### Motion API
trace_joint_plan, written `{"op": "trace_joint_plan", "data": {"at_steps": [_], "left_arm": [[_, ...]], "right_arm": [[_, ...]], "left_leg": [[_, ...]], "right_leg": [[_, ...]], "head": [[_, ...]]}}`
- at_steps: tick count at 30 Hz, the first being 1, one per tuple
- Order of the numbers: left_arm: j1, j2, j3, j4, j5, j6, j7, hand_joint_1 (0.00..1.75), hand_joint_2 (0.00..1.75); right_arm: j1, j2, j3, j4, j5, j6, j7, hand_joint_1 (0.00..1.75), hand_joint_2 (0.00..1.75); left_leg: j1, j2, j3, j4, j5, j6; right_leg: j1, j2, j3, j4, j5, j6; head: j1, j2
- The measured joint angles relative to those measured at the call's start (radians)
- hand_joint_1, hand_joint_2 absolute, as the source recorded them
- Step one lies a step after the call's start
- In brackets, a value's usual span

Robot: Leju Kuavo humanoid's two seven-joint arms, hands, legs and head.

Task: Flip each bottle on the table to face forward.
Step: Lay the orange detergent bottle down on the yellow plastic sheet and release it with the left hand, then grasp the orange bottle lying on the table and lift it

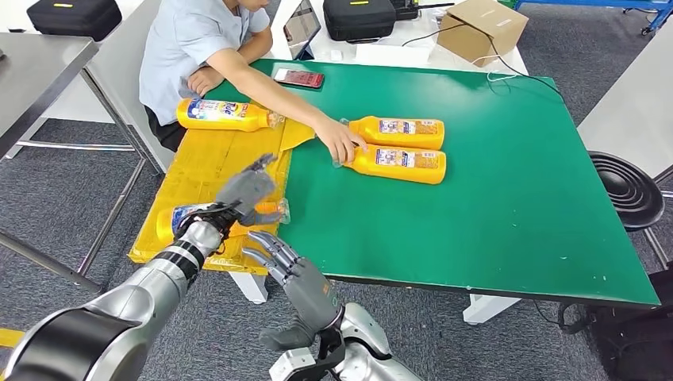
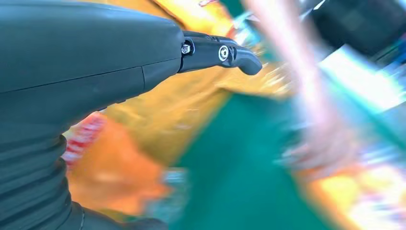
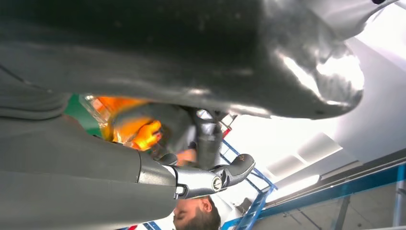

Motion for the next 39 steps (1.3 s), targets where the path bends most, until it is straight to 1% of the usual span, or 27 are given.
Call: {"op": "trace_joint_plan", "data": {"at_steps": [1, 3, 6, 9, 11, 13, 15, 17, 19, 21, 23, 25, 27, 30, 32, 35, 37, 39], "left_arm": [[0.012, -0.007, 0.031, -0.022, 0.063, -0.019, -0.026, 0.00, 1.75], [0.038, -0.020, 0.089, -0.071, 0.175, -0.057, -0.041, 0.00, 1.75], [0.071, -0.038, 0.156, -0.138, 0.296, -0.089, -0.005, 0.00, 1.75], [0.107, -0.055, 0.184, -0.206, 0.392, -0.080, 0.025, 0.00, 1.75], [0.144, -0.064, 0.184, -0.273, 0.450, -0.065, 0.025, 0.00, 1.75], [0.191, -0.067, 0.174, -0.357, 0.539, -0.085, 0.057, 0.00, 1.75], [0.245, -0.055, 0.151, -0.451, 0.671, -0.119, 0.137, 0.00, 1.75], [0.295, -0.029, 0.121, -0.542, 0.767, -0.118, 0.195, 0.00, 1.75], [0.343, 0.002, 0.097, -0.623, 0.830, -0.112, 0.223, 0.00, 1.75], [0.401, 0.029, 0.083, -0.711, 0.870, -0.098, 0.225, 0.00, 1.75], [0.467, 0.044, 0.071, -0.801, 0.861, -0.054, 0.194, 0.00, 1.75], [0.535, 0.052, 0.060, -0.890, 0.826, 0.005, 0.149, 0.00, 1.75], [0.593, 0.055, 0.048, -0.971, 0.770, 0.070, 0.096, 0.00, 1.75], [0.668, 0.058, 0.030, -1.070, 0.657, 0.170, 0.016, 0.00, 1.75], [0.714, 0.059, 0.018, -1.128, 0.601, 0.215, -0.021, 0.00, 1.75], [0.764, 0.059, 0.002, -1.189, 0.557, 0.249, -0.044, 0.00, 1.75], [0.778, 0.059, -0.008, -1.210, 0.543, 0.257, -0.048, 0.00, 1.75], [0.783, 0.058, -0.021, -1.220, 0.530, 0.262, -0.048, 0.00, 1.75]], "right_arm": [[0.000, -0.003, 0.006, 0.001, -0.005, -0.008, 0.000, 0.00, 0.00], [0.000, -0.010, 0.018, 0.004, -0.014, -0.024, 0.000, 0.00, 0.00], [0.000, -0.017, 0.030, 0.011, -0.017, -0.047, 0.000, 0.00, 0.00], [0.001, -0.020, 0.032, 0.018, -0.015, -0.063, 0.000, 0.00, 0.00], [0.002, -0.020, 0.032, 0.022, -0.006, -0.066, 0.000, 0.00, 0.87], [0.005, -0.020, 0.030, 0.028, 0.012, -0.081, 0.000, 0.00, 1.75], [0.019, -0.020, 0.014, 0.036, 0.030, -0.110, 0.001, 0.00, 1.75], [0.043, -0.019, -0.023, 0.042, 0.031, -0.128, 0.003, 0.00, 1.75], [0.069, -0.022, -0.076, 0.044, 0.029, -0.150, 0.007, 0.00, 1.75], [0.091, -0.029, -0.146, 0.044, 0.036, -0.187, 0.020, 0.00, 1.75], [0.107, -0.043, -0.229, 0.044, 0.058, -0.216, 0.035, 0.00, 1.75], [0.119, -0.058, -0.328, 0.045, 0.118, -0.237, 0.046, 0.00, 1.75], [0.128, -0.069, -0.433, 0.051, 0.200, -0.250, 0.055, 0.00, 1.75], [0.134, -0.077, -0.592, 0.061, 0.360, -0.253, 0.069, 0.00, 1.75], [0.134, -0.081, -0.701, 0.072, 0.438, -0.253, 0.066, 0.00, 1.75], [0.121, -0.089, -0.824, 0.097, 0.476, -0.253, 0.072, 0.00, 1.75], [0.098, -0.092, -0.875, 0.129, 0.473, -0.248, 0.091, 0.00, 1.75], [0.061, -0.095, -0.901, 0.181, 0.453, -0.232, 0.115, 0.00, 1.75]], "left_leg": [[0.000, 0.000, 0.000, 0.000, 0.000, 0.000], [0.000, 0.000, 0.000, 0.000, 0.000, 0.000], [0.000, 0.000, 0.000, 0.000, 0.000, 0.000], [0.000, 0.000, 0.000, 0.000, 0.000, 0.000], [0.000, 0.000, 0.000, 0.000, 0.000, 0.000], [0.000, 0.000, 0.000, 0.000, 0.000, 0.000], [0.000, 0.000, -0.001, 0.000, 0.000, 0.000], [0.000, 0.001, -0.001, 0.000, -0.001, 0.000], [0.000, 0.001, -0.001, 0.000, -0.001, 0.000], [0.000, 0.001, -0.001, 0.000, -0.001, 0.000], [0.000, 0.000, -0.001, 0.000, -0.001, 0.000], [0.000, -0.001, -0.002, 0.000, -0.001, 0.000], [-0.001, -0.001, -0.002, 0.000, -0.001, 0.000], [-0.001, -0.001, -0.002, 0.000, -0.001, 0.001], [-0.001, -0.001, -0.002, 0.000, -0.002, 0.001], [-0.001, -0.002, -0.002, 0.000, -0.002, 0.001], [-0.001, -0.001, -0.002, 0.000, -0.002, 0.001], [-0.001, -0.001, -0.001, 0.000, -0.001, 0.001]], "right_leg": [[0.000, 0.000, 0.000, 0.000, 0.000, 0.000], [0.000, 0.000, 0.000, 0.000, 0.000, 0.000], [0.000, 0.000, -0.001, 0.000, 0.000, 0.000], [0.000, 0.000, -0.001, 0.000, 0.000, 0.000], [0.000, 0.000, -0.001, 0.000, 0.000, 0.000], [0.000, 0.000, -0.001, 0.000, 0.000, 0.000], [0.000, 0.000, -0.001, 0.000, 0.000, 0.000], [0.000, 0.000, -0.001, 0.000, 0.000, 0.000], [0.000, 0.000, -0.001, 0.000, -0.001, 0.000], [0.000, 0.000, -0.002, 0.000, -0.001, 0.000], [0.000, 0.000, -0.002, -0.001, -0.001, 0.000], [0.000, 0.000, -0.002, -0.001, -0.001, 0.000], [-0.001, 0.000, -0.001, -0.002, -0.001, 0.000], [-0.001, 0.000, -0.001, -0.002, -0.001, 0.000], [-0.001, -0.001, -0.001, -0.002, -0.001, 0.000], [-0.001, -0.001, -0.001, -0.002, -0.001, 0.000], [0.000, -0.001, -0.001, -0.002, -0.001, 0.000], [0.000, -0.001, -0.001, -0.002, 0.000, 0.000]], "head": [[0.000, 0.000], [0.000, 0.000], [0.000, 0.000], [0.000, 0.000], [0.000, 0.000], [0.000, 0.000], [0.000, 0.000], [0.000, 0.000], [0.000, 0.000], [0.000, 0.000], [0.000, 0.000], [0.000, 0.000], [0.000, 0.000], [0.000, 0.000], [0.000, 0.000], [0.000, 0.000], [0.000, 0.000], [0.000, 0.000]]}}
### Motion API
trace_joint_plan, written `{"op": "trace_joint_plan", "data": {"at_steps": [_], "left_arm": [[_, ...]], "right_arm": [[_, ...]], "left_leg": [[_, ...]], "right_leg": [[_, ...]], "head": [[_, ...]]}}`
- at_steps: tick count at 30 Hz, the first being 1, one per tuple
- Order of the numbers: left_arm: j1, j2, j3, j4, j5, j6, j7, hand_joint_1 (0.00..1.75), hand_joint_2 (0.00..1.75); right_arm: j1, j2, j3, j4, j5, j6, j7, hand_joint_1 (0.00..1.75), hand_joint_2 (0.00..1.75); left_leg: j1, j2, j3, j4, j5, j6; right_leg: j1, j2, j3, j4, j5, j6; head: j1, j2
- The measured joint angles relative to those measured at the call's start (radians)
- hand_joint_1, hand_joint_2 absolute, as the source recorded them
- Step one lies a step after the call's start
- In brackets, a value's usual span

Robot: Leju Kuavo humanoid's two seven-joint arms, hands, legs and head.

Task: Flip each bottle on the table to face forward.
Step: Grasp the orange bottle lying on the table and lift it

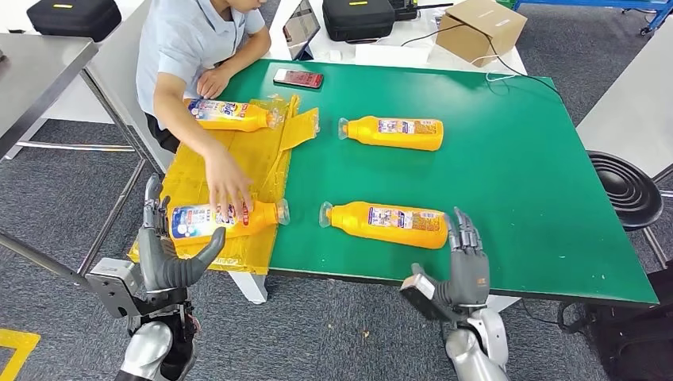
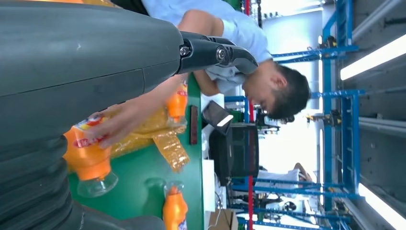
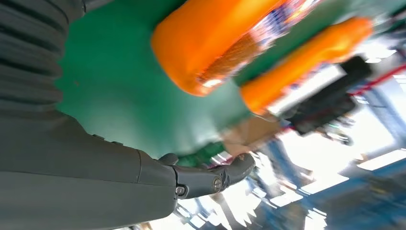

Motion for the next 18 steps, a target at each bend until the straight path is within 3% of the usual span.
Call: {"op": "trace_joint_plan", "data": {"at_steps": [7, 18], "left_arm": [[-0.034, -0.012, -0.049, 0.016, -0.008, 0.001, 0.009, 0.00, 1.75], [-0.107, -0.022, -0.103, 0.079, -0.008, -0.019, 0.020, 0.00, 1.75]], "right_arm": [[-0.152, 0.007, 0.015, 0.216, 0.028, 0.001, 0.062, 0.00, 1.75], [-0.272, 0.020, 0.079, 0.385, 0.079, 0.022, 0.109, 0.00, 1.75]], "left_leg": [[0.001, 0.000, 0.000, 0.000, 0.001, 0.000], [0.000, 0.000, 0.000, 0.000, 0.001, 0.000]], "right_leg": [[0.000, 0.000, 0.000, 0.001, 0.001, 0.001], [0.000, 0.000, 0.000, 0.000, 0.001, 0.001]], "head": [[0.000, 0.000], [0.000, 0.000]]}}
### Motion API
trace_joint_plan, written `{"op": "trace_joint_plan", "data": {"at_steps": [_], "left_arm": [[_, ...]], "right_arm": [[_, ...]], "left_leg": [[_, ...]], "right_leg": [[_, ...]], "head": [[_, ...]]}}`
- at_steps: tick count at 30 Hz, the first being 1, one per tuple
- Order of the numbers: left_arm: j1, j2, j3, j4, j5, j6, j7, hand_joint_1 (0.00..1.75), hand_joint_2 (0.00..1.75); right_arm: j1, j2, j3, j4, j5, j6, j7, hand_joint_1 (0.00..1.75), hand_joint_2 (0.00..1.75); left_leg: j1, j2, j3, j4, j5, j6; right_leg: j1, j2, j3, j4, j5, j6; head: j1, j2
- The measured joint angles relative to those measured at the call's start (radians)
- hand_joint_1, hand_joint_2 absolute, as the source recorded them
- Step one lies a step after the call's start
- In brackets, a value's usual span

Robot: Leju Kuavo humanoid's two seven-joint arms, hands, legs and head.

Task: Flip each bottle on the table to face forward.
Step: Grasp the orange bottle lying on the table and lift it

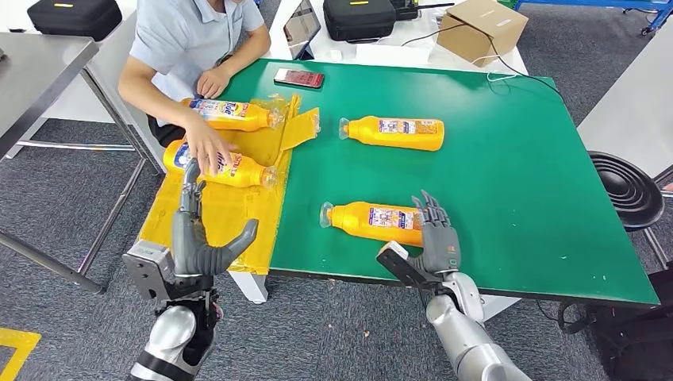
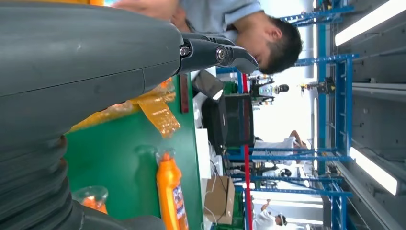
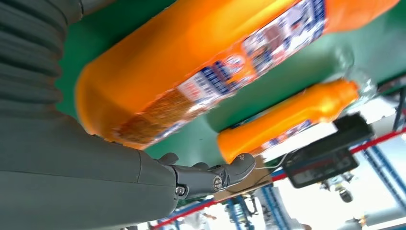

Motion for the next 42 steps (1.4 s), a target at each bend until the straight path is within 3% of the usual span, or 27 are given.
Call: {"op": "trace_joint_plan", "data": {"at_steps": [2, 6, 13, 18, 19, 23, 26, 33, 38, 42], "left_arm": [[-0.014, -0.002, -0.009, 0.014, 0.002, -0.002, 0.006, 0.00, 1.75], [-0.029, -0.003, -0.018, 0.032, -0.004, -0.005, 0.023, 0.00, 1.75], [-0.034, 0.002, -0.031, 0.052, -0.068, -0.047, 0.050, 0.00, 1.75], [-0.037, 0.004, -0.035, 0.072, -0.088, -0.073, 0.072, 0.00, 1.75], [-0.038, 0.004, -0.035, 0.076, -0.088, -0.076, 0.074, 0.00, 1.75], [-0.045, 0.005, -0.035, 0.088, -0.095, -0.091, 0.082, 0.00, 1.75], [-0.053, 0.005, -0.035, 0.096, -0.098, -0.102, 0.084, 0.00, 1.75], [-0.067, 0.005, -0.035, 0.111, -0.078, -0.128, 0.093, 0.00, 1.75], [-0.082, 0.006, -0.035, 0.127, -0.066, -0.138, 0.093, 0.00, 1.75], [-0.085, 0.007, -0.035, 0.134, -0.064, -0.140, 0.093, 0.00, 1.75]], "right_arm": [[-0.025, 0.000, 0.019, 0.028, 0.037, 0.008, 0.074, 0.00, 1.75], [-0.072, -0.007, 0.070, 0.075, 0.150, 0.041, 0.303, 0.00, 1.75], [-0.118, -0.028, 0.136, 0.114, 0.253, 0.090, 0.468, 0.00, 1.75], [-0.157, -0.044, 0.166, 0.132, 0.299, 0.178, 0.553, 0.00, 1.75], [-0.162, -0.046, 0.169, 0.133, 0.302, 0.190, 0.556, 0.00, 1.75], [-0.170, -0.049, 0.172, 0.138, 0.283, 0.234, 0.540, 1.67, 1.75], [-0.171, -0.052, 0.172, 0.141, 0.259, 0.264, 0.499, 1.75, 1.75], [-0.175, -0.058, 0.163, 0.142, 0.214, 0.304, 0.422, 1.75, 1.75], [-0.187, -0.067, 0.158, 0.143, 0.179, 0.431, 0.340, 1.75, 1.75], [-0.183, -0.068, 0.151, 0.143, 0.152, 0.468, 0.304, 1.75, 1.75]], "left_leg": [[0.000, 0.000, 0.000, 0.000, 0.000, 0.000], [0.000, 0.000, 0.000, 0.000, 0.000, 0.000], [0.000, 0.000, 0.000, 0.000, 0.000, 0.000], [0.000, 0.001, 0.001, 0.000, 0.000, 0.000], [0.000, 0.000, 0.001, 0.000, 0.000, 0.000], [0.000, 0.000, 0.002, 0.000, 0.001, 0.000], [0.000, 0.000, 0.002, 0.000, 0.001, 0.000], [0.000, 0.000, 0.003, 0.000, 0.000, 0.000], [0.000, 0.005, 0.008, 0.000, -0.001, 0.000], [0.000, 0.006, 0.013, 0.000, -0.003, -0.001]], "right_leg": [[0.000, 0.000, 0.000, 0.000, 0.000, 0.000], [0.000, 0.000, 0.000, 0.000, 0.000, 0.000], [0.000, 0.000, 0.000, 0.000, 0.000, 0.000], [0.000, 0.000, 0.001, 0.000, 0.000, 0.000], [0.000, 0.000, 0.001, 0.000, 0.000, 0.000], [0.000, 0.000, 0.002, 0.000, 0.000, 0.000], [0.000, 0.000, 0.002, 0.000, 0.000, 0.000], [0.000, 0.000, 0.003, 0.000, 0.000, 0.000], [0.001, 0.002, 0.007, -0.001, 0.000, 0.000], [0.001, 0.005, 0.010, -0.001, 0.000, 0.000]], "head": [[0.000, 0.000], [0.000, 0.000], [0.000, 0.000], [0.000, 0.000], [0.000, 0.000], [0.000, 0.000], [0.000, 0.000], [0.000, 0.000], [0.000, 0.000], [0.000, 0.000]]}}
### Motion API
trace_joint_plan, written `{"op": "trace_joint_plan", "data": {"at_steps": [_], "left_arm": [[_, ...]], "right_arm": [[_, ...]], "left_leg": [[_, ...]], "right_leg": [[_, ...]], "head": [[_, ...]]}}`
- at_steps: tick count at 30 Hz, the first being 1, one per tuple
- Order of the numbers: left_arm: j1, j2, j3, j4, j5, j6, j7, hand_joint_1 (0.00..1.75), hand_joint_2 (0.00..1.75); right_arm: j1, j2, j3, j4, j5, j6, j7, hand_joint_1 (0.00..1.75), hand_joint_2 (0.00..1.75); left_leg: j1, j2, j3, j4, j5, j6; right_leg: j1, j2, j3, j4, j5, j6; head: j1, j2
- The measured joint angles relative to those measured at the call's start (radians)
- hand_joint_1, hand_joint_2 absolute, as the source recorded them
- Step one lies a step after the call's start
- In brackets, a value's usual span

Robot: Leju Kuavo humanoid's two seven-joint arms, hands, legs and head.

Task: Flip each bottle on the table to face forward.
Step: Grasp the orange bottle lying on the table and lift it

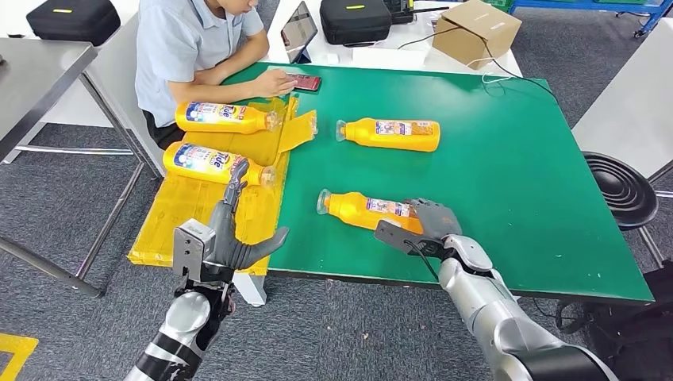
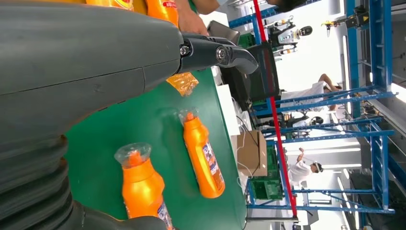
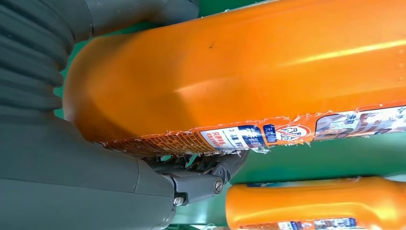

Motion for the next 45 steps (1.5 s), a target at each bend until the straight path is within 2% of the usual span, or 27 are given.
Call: {"op": "trace_joint_plan", "data": {"at_steps": [3, 9, 15, 17, 22, 28, 32, 36, 38, 45], "left_arm": [[0.001, 0.000, 0.001, 0.000, 0.007, -0.004, 0.001, 0.00, 1.75], [0.002, -0.001, 0.020, 0.003, 0.099, -0.051, 0.016, 0.00, 1.75], [0.003, -0.015, 0.070, 0.046, 0.326, -0.088, 0.102, 0.00, 1.75], [0.004, -0.017, 0.076, 0.071, 0.371, -0.090, 0.123, 0.00, 1.75], [0.005, -0.010, 0.068, 0.127, 0.389, -0.138, 0.140, 0.00, 1.75], [0.018, 0.022, 0.013, 0.141, 0.294, -0.290, 0.076, 0.00, 1.75], [0.028, 0.031, -0.005, 0.141, 0.256, -0.323, 0.046, 0.00, 1.75], [0.038, 0.032, -0.009, 0.140, 0.251, -0.344, 0.039, 0.00, 1.75], [0.041, 0.029, -0.010, 0.140, 0.261, -0.347, 0.040, 0.00, 1.75], [0.040, -0.001, -0.005, 0.141, 0.423, -0.368, 0.105, 0.00, 1.75]], "right_arm": [[0.008, 0.000, -0.003, -0.002, -0.026, 0.008, -0.043, 1.75, 1.75], [0.055, 0.014, -0.021, -0.030, -0.143, -0.009, -0.226, 1.75, 1.75], [0.168, 0.063, -0.047, -0.148, -0.395, -0.064, -0.452, 1.75, 1.75], [0.218, 0.081, -0.047, -0.225, -0.486, -0.093, -0.491, 1.75, 1.75], [0.306, 0.100, -0.036, -0.446, -0.656, -0.174, -0.501, 1.75, 1.75], [0.356, 0.101, 0.020, -0.605, -0.702, -0.146, -0.491, 1.72, 1.75], [0.364, 0.102, 0.052, -0.620, -0.708, -0.121, -0.491, 1.73, 1.75], [0.365, 0.103, 0.096, -0.613, -0.673, -0.088, -0.485, 1.58, 1.75], [0.367, 0.109, 0.125, -0.606, -0.646, -0.081, -0.494, 1.57, 1.75], [0.375, 0.154, 0.233, -0.568, -0.601, -0.104, -0.520, 1.57, 1.75]], "left_leg": [[0.000, 0.000, 0.003, 0.000, 0.000, -0.001], [0.001, 0.001, 0.005, 0.000, 0.000, -0.001], [0.001, 0.000, 0.000, 0.000, 0.001, -0.001], [0.002, -0.001, -0.005, 0.000, 0.003, -0.001], [0.002, -0.001, -0.010, 0.000, 0.003, 0.000], [0.001, -0.001, -0.012, 0.000, 0.002, 0.000], [0.001, -0.001, -0.012, 0.000, 0.002, 0.000], [0.002, -0.001, -0.012, 0.000, 0.003, 0.000], [0.002, -0.001, -0.012, 0.000, 0.003, 0.000], [0.002, -0.001, -0.013, 0.000, 0.003, 0.000]], "right_leg": [[0.001, 0.000, 0.002, 0.000, 0.000, 0.000], [0.002, 0.001, 0.004, 0.000, 0.002, -0.003], [0.002, 0.001, 0.000, 0.001, 0.002, -0.003], [0.002, 0.000, -0.004, 0.001, 0.002, -0.003], [0.001, 0.000, -0.007, 0.001, 0.002, -0.003], [0.001, 0.000, -0.009, 0.000, 0.002, -0.003], [0.001, 0.000, -0.010, 0.000, 0.002, -0.003], [0.002, 0.000, -0.010, 0.001, 0.002, -0.003], [0.002, 0.000, -0.010, 0.001, 0.002, -0.003], [0.001, 0.000, -0.011, 0.001, 0.001, -0.003]], "head": [[0.000, 0.000], [0.000, 0.000], [0.000, 0.000], [0.000, 0.000], [0.000, 0.000], [0.000, 0.000], [0.000, 0.000], [0.000, 0.000], [0.000, 0.000], [0.000, 0.000]]}}
